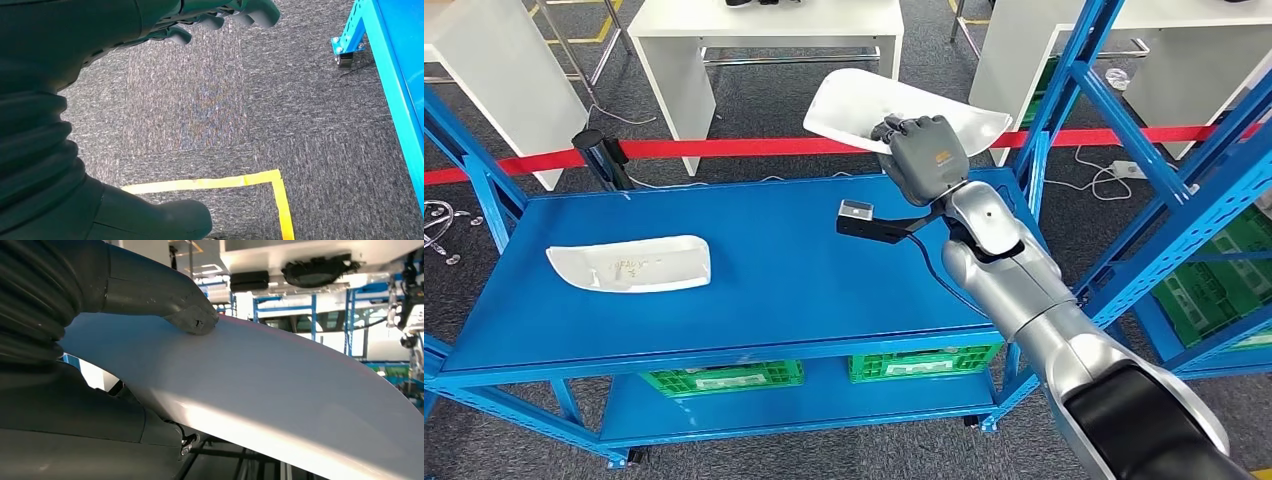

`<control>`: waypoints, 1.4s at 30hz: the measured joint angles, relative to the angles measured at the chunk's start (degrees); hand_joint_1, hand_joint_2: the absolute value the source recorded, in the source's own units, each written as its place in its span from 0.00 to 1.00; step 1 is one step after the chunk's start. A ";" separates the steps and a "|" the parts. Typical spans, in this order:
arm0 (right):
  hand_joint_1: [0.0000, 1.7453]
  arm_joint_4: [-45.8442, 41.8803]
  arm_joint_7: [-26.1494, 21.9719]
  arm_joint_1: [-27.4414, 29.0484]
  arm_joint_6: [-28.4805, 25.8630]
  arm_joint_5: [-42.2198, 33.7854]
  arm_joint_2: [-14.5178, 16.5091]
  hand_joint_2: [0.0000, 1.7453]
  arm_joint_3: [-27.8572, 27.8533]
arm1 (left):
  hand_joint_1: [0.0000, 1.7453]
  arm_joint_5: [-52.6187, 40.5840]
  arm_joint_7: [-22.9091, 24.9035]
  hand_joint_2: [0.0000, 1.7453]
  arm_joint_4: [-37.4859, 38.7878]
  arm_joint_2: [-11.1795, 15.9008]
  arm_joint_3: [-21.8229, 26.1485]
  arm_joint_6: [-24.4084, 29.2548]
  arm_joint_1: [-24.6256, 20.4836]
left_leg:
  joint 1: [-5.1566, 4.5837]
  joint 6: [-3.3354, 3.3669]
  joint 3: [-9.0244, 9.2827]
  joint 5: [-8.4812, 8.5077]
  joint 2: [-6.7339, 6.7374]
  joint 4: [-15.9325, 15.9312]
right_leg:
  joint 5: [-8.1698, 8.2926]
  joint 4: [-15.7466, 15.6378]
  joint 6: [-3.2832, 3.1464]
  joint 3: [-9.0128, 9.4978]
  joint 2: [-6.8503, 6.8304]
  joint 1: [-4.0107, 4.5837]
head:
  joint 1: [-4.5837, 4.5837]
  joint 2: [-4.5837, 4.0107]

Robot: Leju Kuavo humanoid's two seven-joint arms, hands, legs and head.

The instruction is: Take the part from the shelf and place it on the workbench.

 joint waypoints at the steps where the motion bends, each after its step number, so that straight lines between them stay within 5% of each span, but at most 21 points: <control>1: 1.00 -0.59 0.07 0.15 -0.01 0.04 0.09 1.00 -0.08 | 0.00 0.00 0.05 1.00 0.00 0.00 0.00 0.01 -0.01 | 0.00 0.00 0.00 0.00 -0.01 0.00 | 0.00 0.00 0.00 -0.01 -0.01 0.00 | 0.00 0.00; 12: 1.00 -6.90 0.17 2.23 -0.59 2.49 0.61 1.00 -0.79 | 0.00 0.62 1.92 1.00 -0.01 0.23 0.38 -0.17 0.00 | -0.24 0.12 -0.03 -0.11 -0.02 0.12 | 0.01 -0.07 0.13 0.06 -0.02 -0.35 | -0.01 0.00; 19: 1.00 -11.18 0.79 4.92 0.46 3.40 0.96 1.00 -1.54 | 0.00 0.25 2.27 1.00 -0.01 0.77 0.99 -0.62 0.04 | -0.36 0.98 0.21 -0.33 0.05 -0.17 | -0.41 0.04 0.94 0.16 -0.04 -0.65 | 0.00 0.00; 21: 1.00 -12.50 0.86 5.61 0.66 3.66 0.95 1.00 -2.08 | 0.00 -0.18 2.26 1.00 -0.03 0.81 0.99 -0.66 0.01 | -0.03 1.36 0.50 -0.15 0.22 -0.69 | -2.28 3.39 1.22 -1.49 -0.10 -0.62 | 0.13 0.00; 23: 1.00 -13.65 0.87 6.46 0.82 3.98 0.88 1.00 -2.58 | 0.00 -0.64 2.31 1.00 -0.09 0.84 0.99 -0.67 -0.05 | -0.01 1.56 0.56 -0.19 0.36 -0.78 | -5.66 10.85 1.36 -5.54 -0.14 -0.69 | 0.25 0.00; 25: 1.00 -14.58 0.78 7.68 0.97 4.24 0.67 1.00 -2.92 | 0.00 -0.96 2.38 1.00 -0.15 0.85 0.99 -0.67 -0.11 | 0.00 1.52 0.56 -0.28 0.37 -0.68 | -7.01 16.73 1.46 -9.22 -0.15 -0.81 | 0.25 0.00; 27: 1.00 -15.35 0.45 8.52 1.14 4.37 0.38 1.00 -3.34 | 0.00 -1.16 2.40 1.00 -0.18 0.85 0.99 -0.67 -0.14 | 0.08 1.25 0.56 -0.47 0.30 -0.35 | -3.90 14.28 1.43 -8.93 -0.19 -0.99 | 0.26 0.00; 30: 1.00 -16.23 -0.27 8.70 1.27 4.21 0.13 1.00 -3.94 | 0.00 -1.28 2.39 1.00 -0.28 0.95 0.99 -0.68 -0.21 | 0.07 0.28 0.45 -0.98 0.23 0.56 | 1.51 3.71 1.07 -4.54 -0.19 -0.97 | 0.25 0.00; 35: 1.00 -16.80 -0.64 8.82 1.04 3.93 -0.15 1.00 -4.41 | 0.00 -1.33 2.38 1.00 -0.42 1.21 0.99 -0.73 -0.40 | 0.26 -1.68 0.06 -1.27 0.24 1.02 | 2.57 1.97 -0.97 -4.29 -0.02 -0.67 | 0.15 0.00; 39: 1.00 -16.95 -0.57 9.16 0.84 3.90 -0.20 1.00 -4.51 | 0.00 -1.38 2.50 1.00 -0.42 1.39 0.99 -0.76 -0.46 | 0.43 -2.63 -4.83 -8.06 0.33 13.04 | 3.12 1.67 -1.81 -4.55 -0.13 -0.80 | -0.09 0.00; 41: 1.00 -16.95 -0.51 9.70 0.75 3.92 -0.25 1.00 -4.52 | 0.00 -1.38 2.76 1.00 -0.40 1.48 0.99 -0.80 -0.43 | 0.43 -2.69 -5.65 -8.81 0.33 16.18 | 3.18 1.79 -1.86 -4.73 -0.17 -0.74 | -0.10 0.00; 42: 1.00 -16.95 -0.50 9.90 0.73 3.94 -0.27 1.00 -4.53 | 0.00 -1.38 2.90 1.00 -0.40 1.51 0.99 -0.81 -0.42 | 0.43 -2.58 -4.42 -7.64 0.33 14.41 | 3.20 1.87 -1.84 -4.78 -0.17 -0.73 | -0.10 0.00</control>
